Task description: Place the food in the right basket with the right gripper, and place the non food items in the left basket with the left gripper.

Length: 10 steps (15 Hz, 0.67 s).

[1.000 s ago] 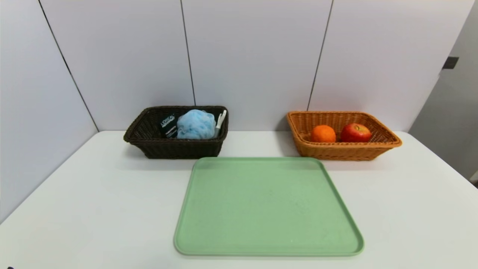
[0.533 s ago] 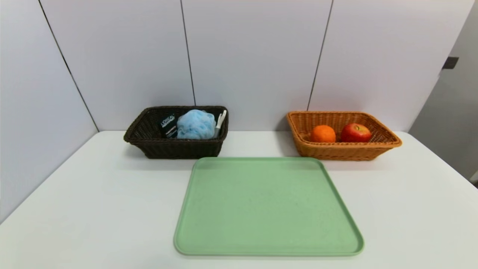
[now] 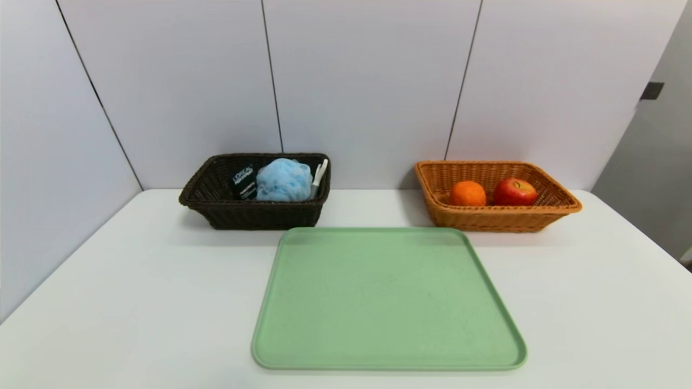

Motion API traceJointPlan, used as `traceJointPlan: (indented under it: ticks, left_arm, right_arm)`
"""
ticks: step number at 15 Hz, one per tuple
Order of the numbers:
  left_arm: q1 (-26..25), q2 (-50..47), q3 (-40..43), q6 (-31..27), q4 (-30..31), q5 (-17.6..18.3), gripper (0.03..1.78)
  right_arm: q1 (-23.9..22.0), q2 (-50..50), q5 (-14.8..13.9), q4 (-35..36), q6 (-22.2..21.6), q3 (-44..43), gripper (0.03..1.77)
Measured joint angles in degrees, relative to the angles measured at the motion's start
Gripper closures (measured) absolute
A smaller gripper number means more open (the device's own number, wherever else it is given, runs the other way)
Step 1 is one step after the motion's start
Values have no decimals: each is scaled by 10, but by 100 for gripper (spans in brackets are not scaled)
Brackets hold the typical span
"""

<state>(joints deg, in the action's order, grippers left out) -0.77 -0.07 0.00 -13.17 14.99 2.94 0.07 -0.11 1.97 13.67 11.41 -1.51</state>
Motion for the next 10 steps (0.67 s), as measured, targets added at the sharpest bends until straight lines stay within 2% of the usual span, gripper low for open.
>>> traceJointPlan:
  ticks: [4, 7, 10]
  left_arm:
    - [0, 0, 0, 1, -82, -3, 12]
    - [0, 0, 0, 8, -127, 1, 12]
    - [0, 0, 0, 61, -131, -4, 12]
  right_arm:
    - [0, 0, -2, -105, 8, 14, 10]
    - [0, 0, 9, -128, 5, 15, 10]
    - [0, 0, 6, -136, -38, 15, 10]
